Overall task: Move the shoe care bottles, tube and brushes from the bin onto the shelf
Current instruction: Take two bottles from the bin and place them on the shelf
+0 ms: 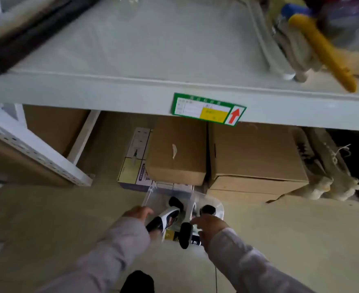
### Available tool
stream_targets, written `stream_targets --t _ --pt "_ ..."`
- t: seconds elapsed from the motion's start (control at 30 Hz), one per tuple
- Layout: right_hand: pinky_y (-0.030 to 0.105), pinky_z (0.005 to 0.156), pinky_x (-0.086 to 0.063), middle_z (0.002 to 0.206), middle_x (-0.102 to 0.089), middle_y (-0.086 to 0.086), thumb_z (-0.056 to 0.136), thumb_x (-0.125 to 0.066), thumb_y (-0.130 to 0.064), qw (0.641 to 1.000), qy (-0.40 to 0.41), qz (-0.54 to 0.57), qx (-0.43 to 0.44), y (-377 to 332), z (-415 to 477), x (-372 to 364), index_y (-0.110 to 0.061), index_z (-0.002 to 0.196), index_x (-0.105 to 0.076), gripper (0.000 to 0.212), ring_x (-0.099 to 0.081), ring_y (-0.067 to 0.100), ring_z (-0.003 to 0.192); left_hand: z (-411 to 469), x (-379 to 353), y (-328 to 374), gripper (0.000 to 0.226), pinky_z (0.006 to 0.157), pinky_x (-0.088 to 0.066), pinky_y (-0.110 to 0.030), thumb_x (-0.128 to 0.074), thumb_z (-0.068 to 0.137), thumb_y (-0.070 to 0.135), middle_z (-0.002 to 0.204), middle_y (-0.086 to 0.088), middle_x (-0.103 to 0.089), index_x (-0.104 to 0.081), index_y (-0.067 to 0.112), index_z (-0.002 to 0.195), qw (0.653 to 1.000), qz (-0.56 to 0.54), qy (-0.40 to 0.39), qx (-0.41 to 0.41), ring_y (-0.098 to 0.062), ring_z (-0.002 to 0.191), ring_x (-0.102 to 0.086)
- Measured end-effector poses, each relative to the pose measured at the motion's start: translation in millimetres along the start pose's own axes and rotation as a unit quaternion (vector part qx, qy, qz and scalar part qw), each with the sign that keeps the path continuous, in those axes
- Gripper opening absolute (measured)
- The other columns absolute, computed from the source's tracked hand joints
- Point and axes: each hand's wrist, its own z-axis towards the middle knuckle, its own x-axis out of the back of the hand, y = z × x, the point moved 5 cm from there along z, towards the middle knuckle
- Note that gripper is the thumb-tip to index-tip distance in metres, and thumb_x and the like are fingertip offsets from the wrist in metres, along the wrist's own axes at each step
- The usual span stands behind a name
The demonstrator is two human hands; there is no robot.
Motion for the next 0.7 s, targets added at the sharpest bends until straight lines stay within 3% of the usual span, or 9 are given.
stream_targets --t 0.07,0.13,0.2,0.27,0.43,0.53,0.7 --pt "0.03 0.086 -0.047 0.074 -0.048 -0.004 0.084 -0.057 -0.044 0.999 -0.028 -0.017 -0.001 -5.1 18.3 -12.0 -0.028 0.083 -0.059 0.016 -0.06 0.021 0.103 10.3 -12.2 1.9 0.063 0.102 -0.042 -0.031 -0.06 0.083 0.043 0.137 -0.006 -0.047 -0.036 0.015 0.135 0.996 0.05 -0.061 0.043 -0.024 0.123 -0.049" --pt "0.038 0.098 -0.042 0.083 -0.047 0.0 0.082 -0.046 -0.061 0.995 -0.037 -0.081 0.044 -16.0 21.0 -12.3 -0.02 0.112 -0.059 0.053 -0.051 0.028 0.111 18.3 -20.9 6.5 0.061 0.097 -0.044 -0.033 -0.061 0.082 0.043 0.133 -0.008 -0.053 -0.041 0.014 0.132 0.99 0.078 -0.096 0.066 -0.027 0.119 -0.054" --pt "0.045 0.105 -0.037 0.119 -0.051 0.011 0.092 -0.049 -0.034 0.979 -0.032 -0.179 0.093 -20.8 15.5 -15.0 -0.015 0.128 -0.048 0.041 -0.042 0.032 0.123 25.1 -32.1 9.0 0.058 0.096 -0.044 -0.033 -0.061 0.083 0.041 0.131 -0.01 -0.055 -0.042 0.012 0.13 0.986 0.079 -0.116 0.088 -0.028 0.119 -0.055" --pt "0.048 0.109 -0.03 0.145 -0.034 0.015 0.091 -0.052 -0.014 0.96 -0.024 -0.237 0.146 -21.0 8.8 -17.7 -0.013 0.135 -0.04 0.046 -0.03 0.034 0.134 30.1 -36.1 8.7 0.058 0.098 -0.043 -0.033 -0.06 0.085 0.039 0.134 -0.011 -0.054 -0.04 0.012 0.132 0.986 0.085 -0.111 0.095 -0.029 0.121 -0.054" --pt "0.05 0.11 -0.03 0.144 -0.035 0.019 0.087 -0.056 -0.006 0.95 -0.017 -0.269 0.156 -24.9 14.9 -18.3 -0.009 0.136 -0.038 0.052 -0.031 0.036 0.133 34.0 -35.2 6.9 0.057 0.1 -0.043 -0.032 -0.065 0.083 0.035 0.132 -0.011 -0.054 -0.043 0.01 0.129 0.991 0.049 -0.083 0.096 -0.027 0.121 -0.054" --pt "0.048 0.11 -0.033 0.142 -0.038 0.016 0.084 -0.06 -0.005 0.947 -0.001 -0.284 0.151 -24.0 12.2 -9.7 -0.01 0.136 -0.036 0.058 -0.036 0.035 0.131 29.6 -25.0 9.4 0.053 0.097 -0.047 -0.032 -0.068 0.079 0.038 0.124 -0.006 -0.059 -0.049 0.016 0.123 0.997 0.003 -0.025 0.071 -0.025 0.114 -0.058" --pt "0.034 0.109 -0.031 0.138 -0.047 0.004 0.086 -0.06 -0.025 0.981 0.109 -0.108 0.122 -39.4 -19.6 39.9 -0.021 0.131 -0.04 0.05 -0.042 0.025 0.128 7.4 16.6 23.5 0.042 0.102 -0.043 -0.032 -0.07 0.078 0.029 0.121 0.004 -0.057 -0.054 0.028 0.116 0.992 -0.098 0.084 0.007 -0.02 0.116 -0.055"
